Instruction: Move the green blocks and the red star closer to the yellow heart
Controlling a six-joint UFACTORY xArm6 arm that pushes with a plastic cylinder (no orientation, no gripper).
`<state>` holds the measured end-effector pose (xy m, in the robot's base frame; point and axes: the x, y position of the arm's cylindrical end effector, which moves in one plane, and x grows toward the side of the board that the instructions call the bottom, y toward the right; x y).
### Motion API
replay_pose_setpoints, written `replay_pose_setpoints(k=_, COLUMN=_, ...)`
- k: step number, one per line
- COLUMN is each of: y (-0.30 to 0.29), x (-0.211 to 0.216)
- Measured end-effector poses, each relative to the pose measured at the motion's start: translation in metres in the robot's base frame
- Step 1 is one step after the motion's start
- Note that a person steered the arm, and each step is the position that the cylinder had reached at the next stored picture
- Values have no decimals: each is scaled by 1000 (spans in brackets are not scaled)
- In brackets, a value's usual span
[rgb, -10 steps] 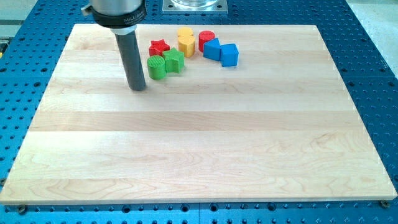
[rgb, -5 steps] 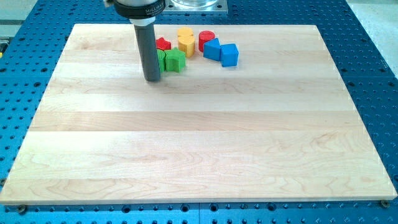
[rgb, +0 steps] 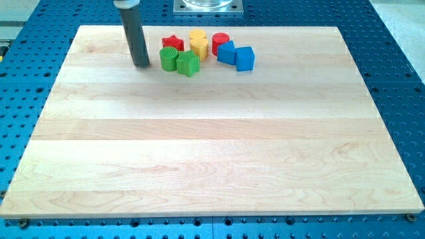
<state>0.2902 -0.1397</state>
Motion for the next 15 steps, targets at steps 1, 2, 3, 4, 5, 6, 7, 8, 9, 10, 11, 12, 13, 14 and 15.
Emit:
replay_pose_setpoints(k=1, y=9, x=-1)
replay_pose_setpoints(k=2, y=27, x=7)
replay_pose_setpoints(k=3, y=31, x=-7)
replay_pose_setpoints(k=4, y=31, x=-7)
replay_pose_setpoints(k=5, y=39, x=-9)
replay_pose_setpoints(k=6, y=44, x=-13)
replay_pose_setpoints(k=7, y=44, x=-13)
replay_pose_setpoints(k=8, y=8, x=8)
replay_pose_setpoints(k=9, y=-30, x=45)
replay_pose_setpoints(k=10, y=-17, x=66)
replay_pose_setpoints(k=11, y=11, x=59)
replay_pose_setpoints(k=12, y=18, x=55)
replay_pose_setpoints(k=13, y=32, x=44)
replay_pose_setpoints(k=14, y=34, x=44)
replay_pose_setpoints(k=15, y=44, x=26)
